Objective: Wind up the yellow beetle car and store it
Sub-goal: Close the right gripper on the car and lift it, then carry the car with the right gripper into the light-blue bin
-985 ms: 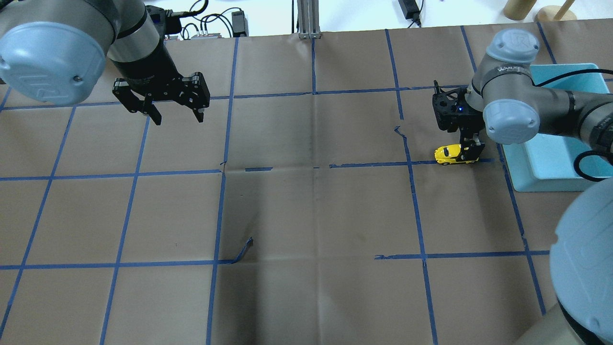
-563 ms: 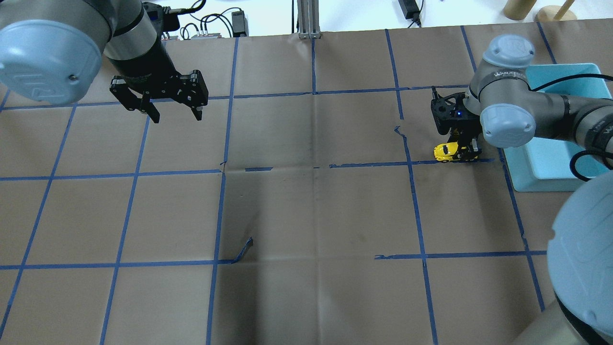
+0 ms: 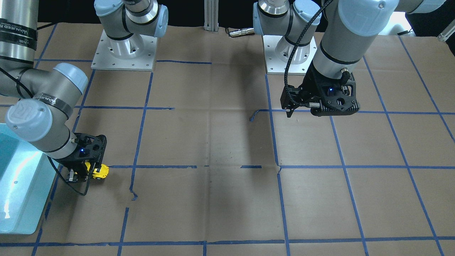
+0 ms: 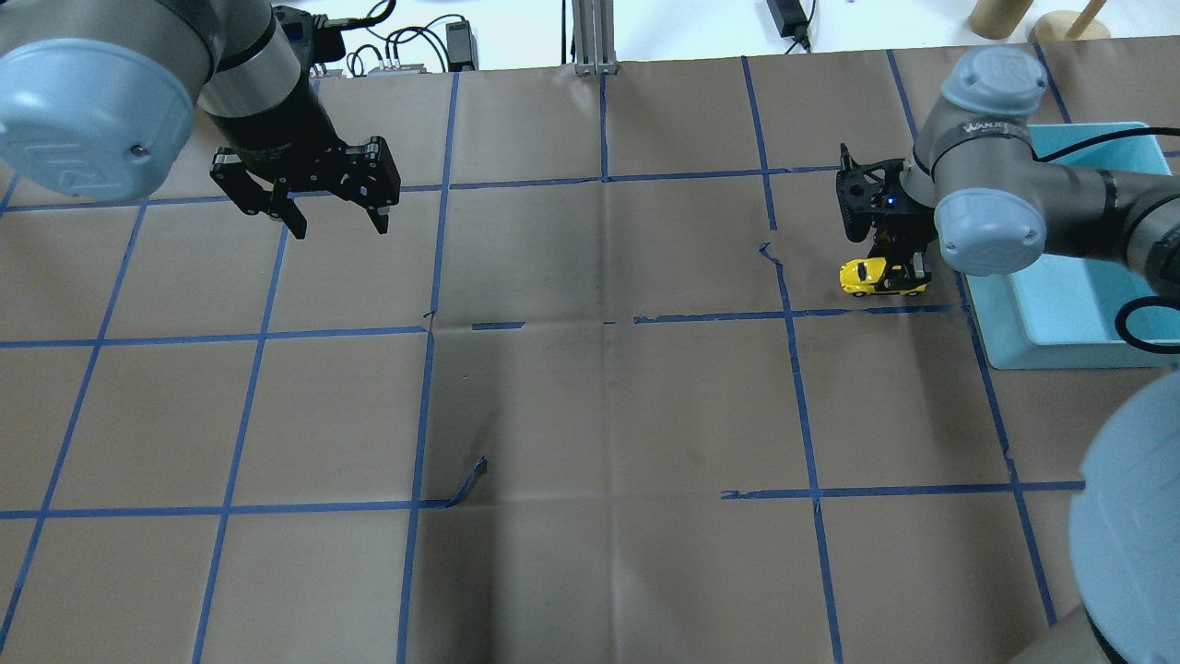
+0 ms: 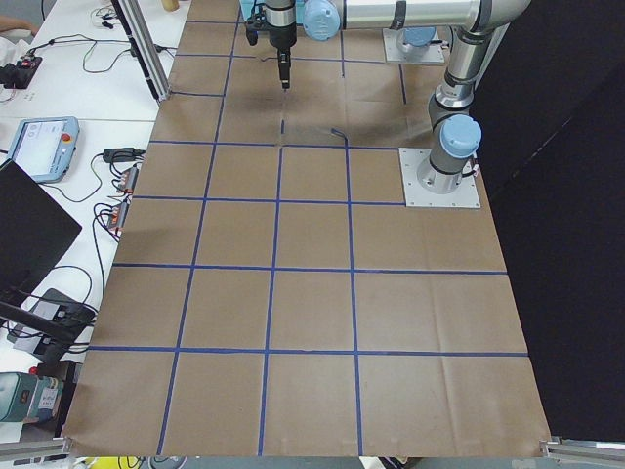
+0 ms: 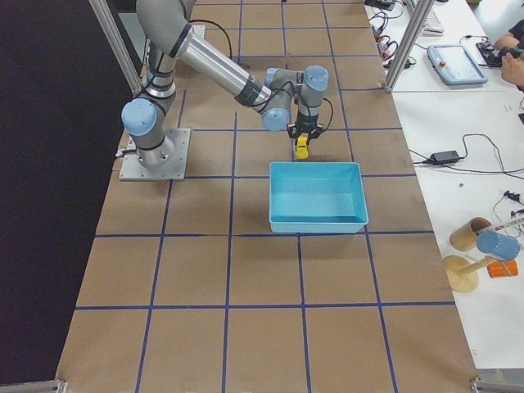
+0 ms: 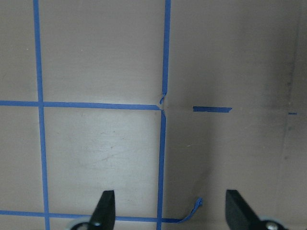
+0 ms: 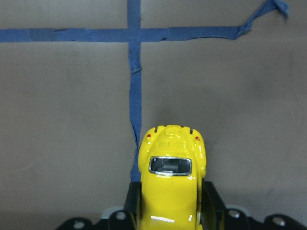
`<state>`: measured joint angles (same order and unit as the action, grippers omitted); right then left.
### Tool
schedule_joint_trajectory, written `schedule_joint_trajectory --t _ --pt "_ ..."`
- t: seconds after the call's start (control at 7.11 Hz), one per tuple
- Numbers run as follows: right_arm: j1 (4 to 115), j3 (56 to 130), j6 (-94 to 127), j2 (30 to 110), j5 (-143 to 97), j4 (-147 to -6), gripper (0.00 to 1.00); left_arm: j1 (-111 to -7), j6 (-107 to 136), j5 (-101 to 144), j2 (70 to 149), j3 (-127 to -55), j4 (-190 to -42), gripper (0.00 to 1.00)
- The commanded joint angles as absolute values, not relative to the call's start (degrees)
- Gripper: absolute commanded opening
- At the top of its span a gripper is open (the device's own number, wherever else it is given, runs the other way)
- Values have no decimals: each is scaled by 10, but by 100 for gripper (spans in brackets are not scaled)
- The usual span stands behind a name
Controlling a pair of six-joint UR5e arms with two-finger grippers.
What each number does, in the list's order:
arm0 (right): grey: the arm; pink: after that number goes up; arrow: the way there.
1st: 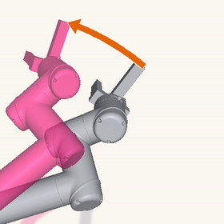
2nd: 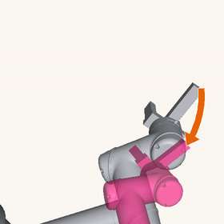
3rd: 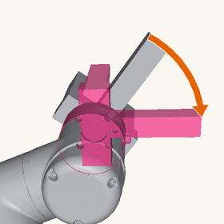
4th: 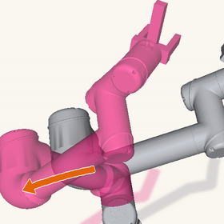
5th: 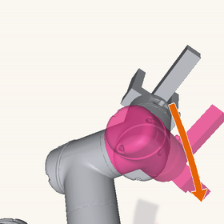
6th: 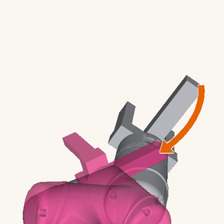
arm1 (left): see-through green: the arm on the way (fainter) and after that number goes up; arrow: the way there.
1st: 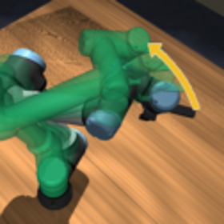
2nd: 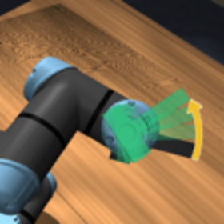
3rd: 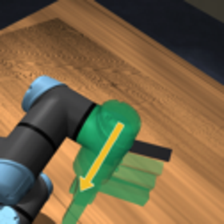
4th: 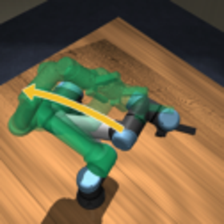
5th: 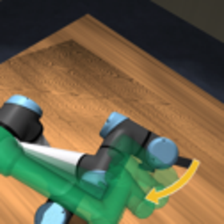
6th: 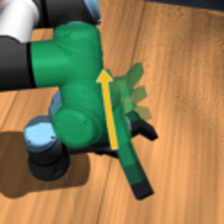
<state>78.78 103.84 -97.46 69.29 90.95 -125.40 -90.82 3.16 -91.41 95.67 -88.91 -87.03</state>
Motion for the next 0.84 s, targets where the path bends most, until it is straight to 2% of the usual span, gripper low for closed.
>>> schedule_joint_trajectory --t 0.0,0.42,0.7 --pt "785 1036 -801 749 906 -1255 9 -908 31 -914 958 -889 -871 83" --pt "740 1019 -403 773 908 -1252 10 -908 31 -914 961 -890 -871 83" --pt "674 971 -364 766 908 -1187 7 -908 29 -915 962 -889 -873 83"
